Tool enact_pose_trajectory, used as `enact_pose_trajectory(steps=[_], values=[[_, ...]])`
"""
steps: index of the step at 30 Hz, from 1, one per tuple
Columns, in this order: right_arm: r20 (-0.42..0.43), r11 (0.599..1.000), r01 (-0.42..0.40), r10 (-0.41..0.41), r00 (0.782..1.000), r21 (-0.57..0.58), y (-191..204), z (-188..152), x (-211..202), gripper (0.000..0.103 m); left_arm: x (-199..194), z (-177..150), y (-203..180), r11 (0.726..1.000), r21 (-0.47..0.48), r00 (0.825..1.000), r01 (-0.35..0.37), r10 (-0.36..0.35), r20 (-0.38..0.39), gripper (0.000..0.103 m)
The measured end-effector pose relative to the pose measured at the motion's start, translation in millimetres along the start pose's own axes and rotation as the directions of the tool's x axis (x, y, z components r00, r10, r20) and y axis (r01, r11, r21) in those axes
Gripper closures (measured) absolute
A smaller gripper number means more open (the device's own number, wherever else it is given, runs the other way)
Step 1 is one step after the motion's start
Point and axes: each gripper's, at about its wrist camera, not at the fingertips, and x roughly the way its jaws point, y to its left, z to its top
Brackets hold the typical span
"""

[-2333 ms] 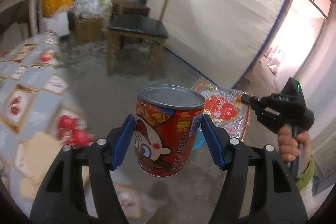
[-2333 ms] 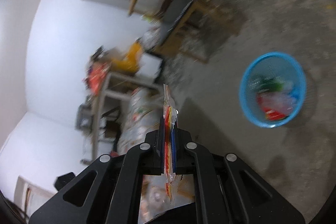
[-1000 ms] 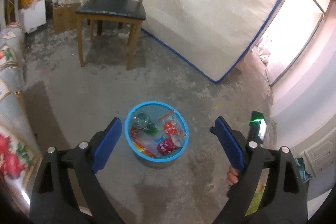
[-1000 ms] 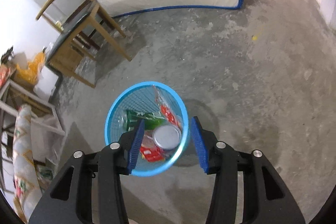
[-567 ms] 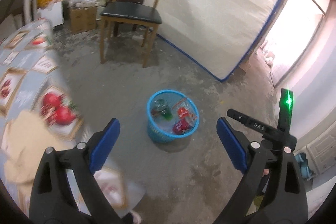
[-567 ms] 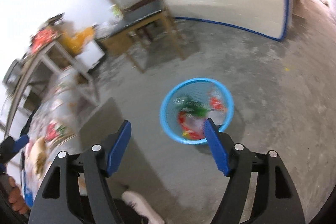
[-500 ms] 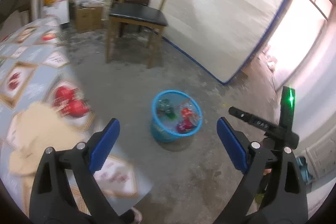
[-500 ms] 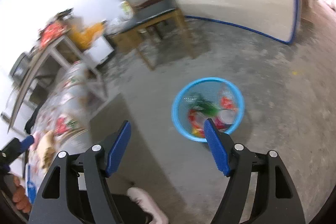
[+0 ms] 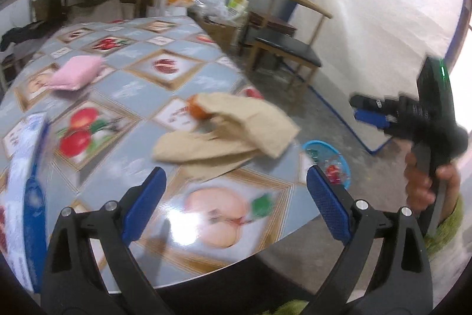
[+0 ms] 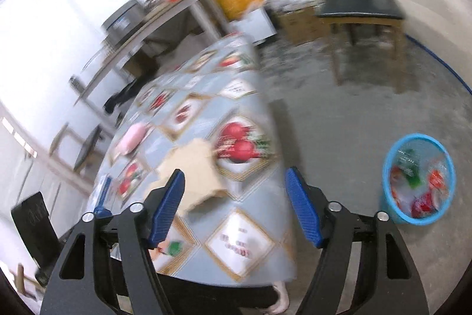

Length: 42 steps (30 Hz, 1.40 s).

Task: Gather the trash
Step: 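Move both tools back over the table toward the tan paper, then grasp the tan paper with the left gripper while the right approaches it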

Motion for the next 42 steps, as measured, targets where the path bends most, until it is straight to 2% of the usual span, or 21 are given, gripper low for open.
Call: enact_pose_trajectory(steps=[1, 3, 6, 9, 12, 15, 18, 22, 26, 31, 37, 42], values=[[-0.019, 0.999, 0.003, -0.003, 1.000, -0.033, 15, 3, 12, 0.042, -2, -5, 7, 1.000, 0.001, 1.000, -0.017, 0.017, 0.010, 0.011], [-0.053, 0.997, 0.021, -0.025, 0.998, -0.071, 36, 7, 31, 0.055, -5, -10, 16, 0.999, -0.004, 0.999, -0.043, 0.043, 0.021, 0.011], [-0.087, 0.995, 0.023, -0.032, 0.996, -0.100, 52, 11, 53, 0.065, -7, -13, 21, 0.998, -0.011, 0.996, -0.062, 0.063, 0.061, 0.011], [-0.138, 0.994, 0.056, -0.069, 0.988, -0.098, 59, 20, 81, 0.076, -13, -16, 29, 0.999, 0.001, 0.995, -0.055, 0.054, 0.085, 0.011], [-0.183, 0.995, 0.054, -0.070, 0.981, -0.088, 59, 20, 100, 0.082, -14, -18, 33, 0.999, 0.019, 0.994, -0.037, 0.034, 0.105, 0.011], [-0.250, 0.997, 0.036, -0.052, 0.967, -0.070, 61, 15, 117, 0.089, -14, -20, 37, 0.999, 0.031, 0.994, -0.014, 0.011, 0.108, 0.012], [-0.312, 0.999, 0.009, -0.026, 0.950, -0.053, 66, 8, 132, 0.093, -10, -22, 42, 0.999, 0.032, 0.996, 0.010, -0.013, 0.092, 0.019], [-0.404, 0.998, -0.050, 0.033, 0.914, -0.032, 76, -9, 144, 0.094, -6, -26, 49, 0.999, 0.018, 0.997, 0.033, -0.034, 0.063, 0.022], [-0.473, 0.994, -0.106, 0.081, 0.877, -0.026, 86, -25, 149, 0.094, -2, -30, 47, 0.998, 0.046, 0.998, 0.051, -0.053, 0.034, 0.022], [-0.547, 0.979, -0.202, 0.178, 0.818, 0.016, 97, -43, 152, 0.094, 3, -33, 42, 0.996, 0.069, 0.998, 0.054, -0.055, 0.022, 0.022], [-0.597, 0.964, -0.265, 0.225, 0.770, 0.021, 111, -56, 154, 0.094, 10, -33, 37, 0.994, 0.081, 0.997, 0.073, -0.072, -0.013, 0.022], [-0.604, 0.955, -0.291, 0.261, 0.753, 0.051, 107, -56, 155, 0.094, 20, -35, 35, 0.994, 0.082, 0.996, 0.072, -0.068, -0.059, 0.022]])
